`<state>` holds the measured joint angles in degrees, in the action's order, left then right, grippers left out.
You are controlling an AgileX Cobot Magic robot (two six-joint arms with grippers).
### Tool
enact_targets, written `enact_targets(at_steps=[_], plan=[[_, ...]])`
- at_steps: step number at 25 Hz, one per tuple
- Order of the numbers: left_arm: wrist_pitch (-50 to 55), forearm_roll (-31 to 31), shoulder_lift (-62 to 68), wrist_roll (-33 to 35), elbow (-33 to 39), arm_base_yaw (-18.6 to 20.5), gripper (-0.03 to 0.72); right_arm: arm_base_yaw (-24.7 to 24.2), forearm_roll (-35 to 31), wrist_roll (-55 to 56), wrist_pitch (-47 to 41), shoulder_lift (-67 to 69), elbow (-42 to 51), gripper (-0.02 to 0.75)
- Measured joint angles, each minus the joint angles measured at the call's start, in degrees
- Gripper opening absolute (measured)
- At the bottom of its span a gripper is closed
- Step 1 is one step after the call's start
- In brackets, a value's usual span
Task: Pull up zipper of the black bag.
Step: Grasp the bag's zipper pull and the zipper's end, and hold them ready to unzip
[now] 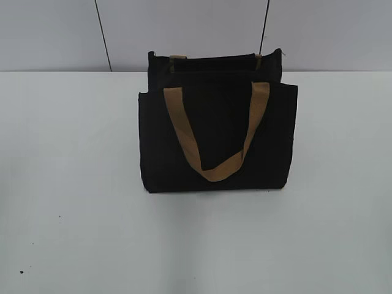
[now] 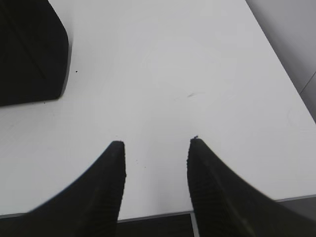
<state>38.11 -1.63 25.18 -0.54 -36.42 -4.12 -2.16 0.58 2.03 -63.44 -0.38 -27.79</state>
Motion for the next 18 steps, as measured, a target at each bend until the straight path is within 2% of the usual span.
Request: enact_targets(at_steps=[4,9,16,18], plan=[[-11.89,-8.37,12.26,7.34,0.0,-0.06,0.207,0.0,0.0,0.0,0.0,0.0,0.0,0.326],[-27.38,-10.96,25.24,11.92,0.25,-2.83,0.207,0.0,0.0,0.0,0.0,0.0,0.0,0.326],[-58.33,-10.45,38.61,12.49,5.97,-12.97,0.213,0.0,0.0,0.0,0.0,0.0,0.0,0.326],[-64.46,-10.28,43.41,12.49,7.04,-14.94,0.223,0.0,0.0,0.0,0.0,0.0,0.0,0.326]])
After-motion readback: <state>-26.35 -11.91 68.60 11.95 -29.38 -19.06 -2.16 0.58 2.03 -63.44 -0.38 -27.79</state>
